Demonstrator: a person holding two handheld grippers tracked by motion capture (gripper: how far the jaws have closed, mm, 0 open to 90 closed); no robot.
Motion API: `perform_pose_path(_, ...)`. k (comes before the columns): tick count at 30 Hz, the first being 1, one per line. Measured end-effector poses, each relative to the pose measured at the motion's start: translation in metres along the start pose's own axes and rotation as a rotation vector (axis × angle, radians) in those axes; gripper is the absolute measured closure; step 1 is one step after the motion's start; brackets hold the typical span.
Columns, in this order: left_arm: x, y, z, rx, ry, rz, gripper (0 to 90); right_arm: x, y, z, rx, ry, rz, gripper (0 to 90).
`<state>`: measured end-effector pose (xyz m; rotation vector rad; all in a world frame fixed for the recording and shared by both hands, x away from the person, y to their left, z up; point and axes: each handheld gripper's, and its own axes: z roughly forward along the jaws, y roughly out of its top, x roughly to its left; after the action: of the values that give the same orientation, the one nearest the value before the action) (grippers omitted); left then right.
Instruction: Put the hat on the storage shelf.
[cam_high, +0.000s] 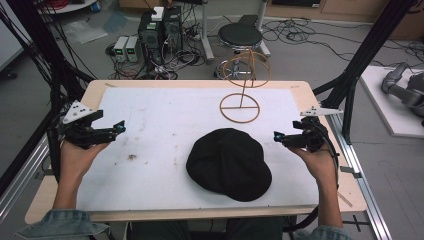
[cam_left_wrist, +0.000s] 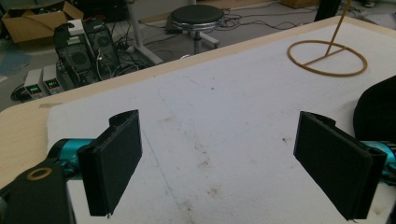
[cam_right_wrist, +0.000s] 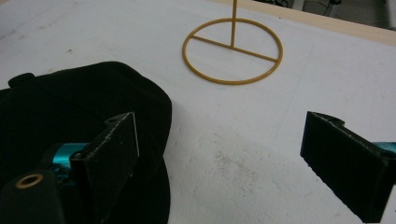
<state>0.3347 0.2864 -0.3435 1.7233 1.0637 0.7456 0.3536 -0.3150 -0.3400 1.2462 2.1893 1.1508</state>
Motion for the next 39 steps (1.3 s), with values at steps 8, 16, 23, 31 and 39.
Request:
perform_pose_path(8, -0.001, 0.001, 0.0, -0.003, 0.004, 0.005, 16.2, 0.001, -0.001, -0.002, 0.0, -0.003, 0.001, 11.0)
perform_pose_path(16, -0.003, 0.001, 0.002, -0.001, -0.004, 0.005, 16.2, 0.002, -0.001, -0.004, -0.002, -0.003, 0.0, 11.0)
perform_pose_path(23, -0.002, 0.002, 0.002, 0.002, -0.004, 0.009, 16.2, 0.002, -0.001, -0.004, -0.006, -0.006, 0.001, 11.0)
perform_pose_path(31, -0.004, 0.002, 0.001, -0.003, -0.007, 0.011, 16.2, 0.009, 0.003, -0.002, -0.013, 0.011, -0.01, 11.0)
perform_pose_path(39, -0.003, 0.001, 0.0, -0.007, -0.007, 0.013, 16.2, 0.023, 0.009, 0.005, -0.009, 0.044, -0.041, 11.0)
